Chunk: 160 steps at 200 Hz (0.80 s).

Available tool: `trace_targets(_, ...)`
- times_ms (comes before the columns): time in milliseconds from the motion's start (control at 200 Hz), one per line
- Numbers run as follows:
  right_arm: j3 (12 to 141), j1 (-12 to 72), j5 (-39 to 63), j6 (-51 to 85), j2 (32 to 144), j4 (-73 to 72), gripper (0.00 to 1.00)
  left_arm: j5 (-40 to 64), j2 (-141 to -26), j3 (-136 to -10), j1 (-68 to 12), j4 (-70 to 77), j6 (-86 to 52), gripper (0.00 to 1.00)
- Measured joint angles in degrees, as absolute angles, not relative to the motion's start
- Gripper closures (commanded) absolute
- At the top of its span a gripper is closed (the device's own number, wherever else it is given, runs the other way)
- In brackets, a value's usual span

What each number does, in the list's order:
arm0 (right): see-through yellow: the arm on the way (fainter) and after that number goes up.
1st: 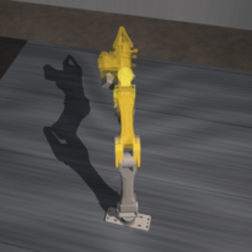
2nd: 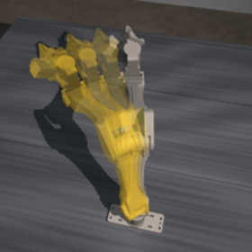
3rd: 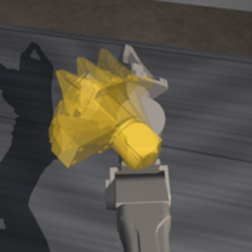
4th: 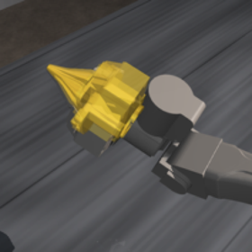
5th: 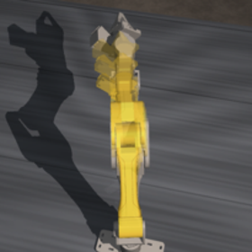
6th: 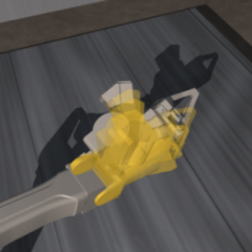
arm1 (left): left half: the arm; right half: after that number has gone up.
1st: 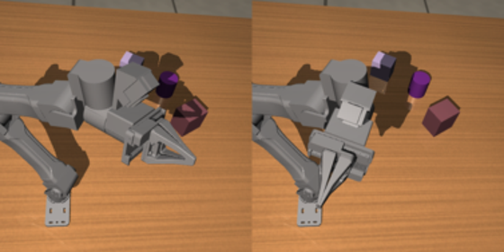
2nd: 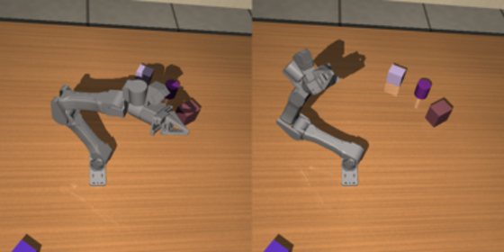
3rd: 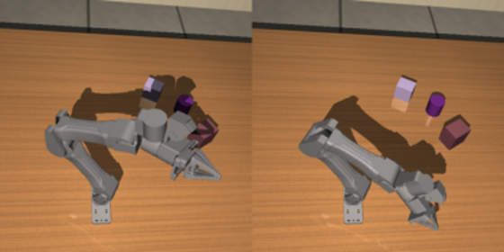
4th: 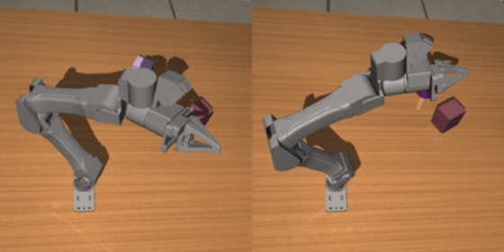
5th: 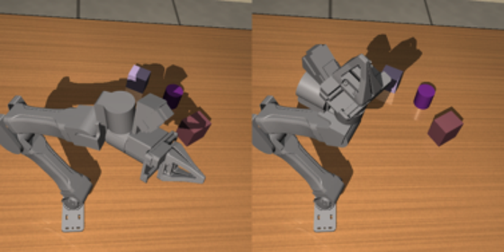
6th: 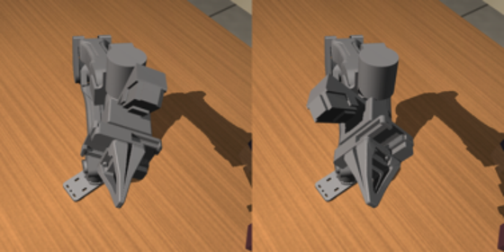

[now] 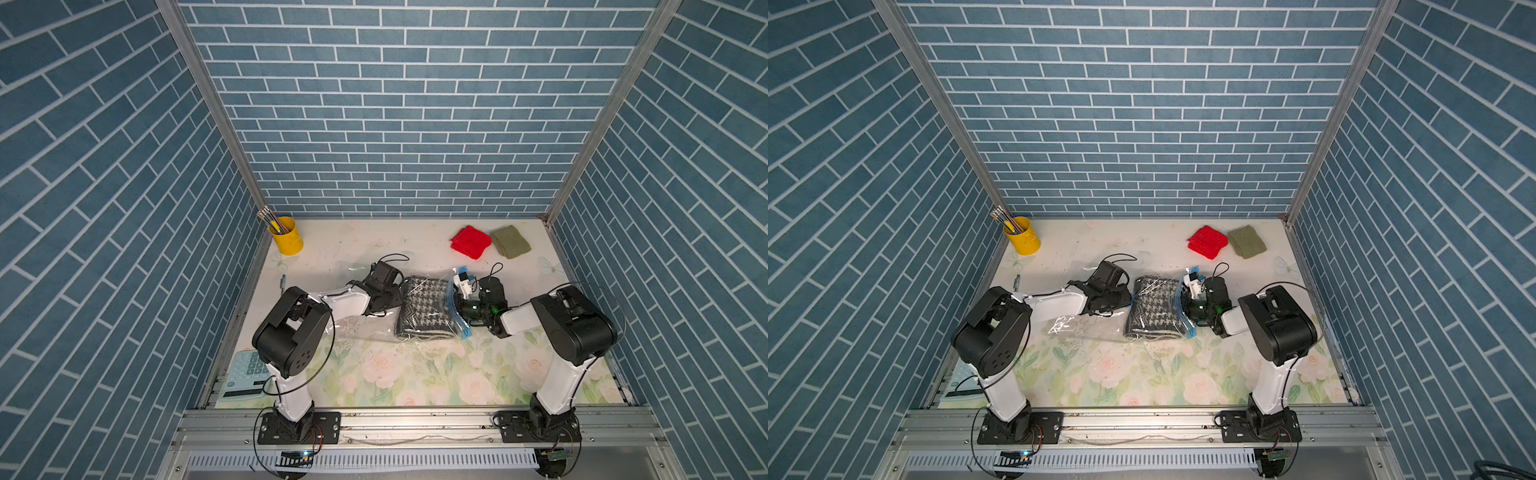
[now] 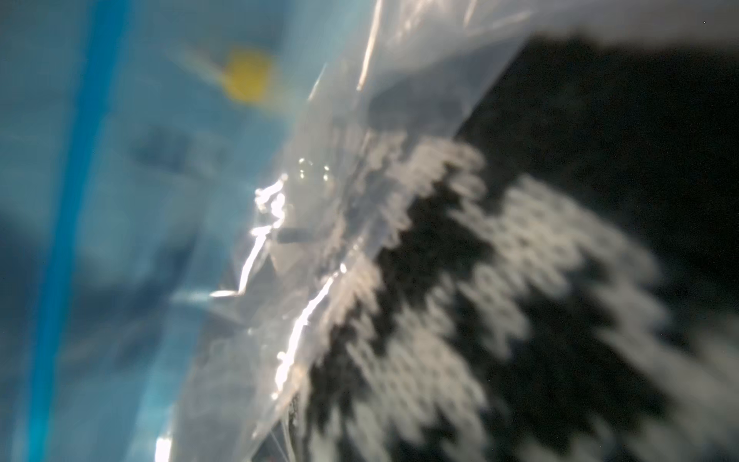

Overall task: Take the scarf out of the vacuum bag
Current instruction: Take out the scarf from the vacuum bag.

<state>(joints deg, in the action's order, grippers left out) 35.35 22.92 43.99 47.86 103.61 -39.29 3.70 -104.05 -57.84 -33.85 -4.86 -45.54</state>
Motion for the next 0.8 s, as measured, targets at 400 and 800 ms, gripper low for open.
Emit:
trace_targets(400,39.59,21.02,36.12,35.48,100.57,-18.72,1.0,4.16,-104.05,-57.8,-34.04,-4.8,-45.54,0.58)
trace_targets(800,33.41,16.88,36.84,35.18,97.47,-23.64,1.0,5.26,-104.05,-57.54,-34.3,-5.21,-45.54,0.58)
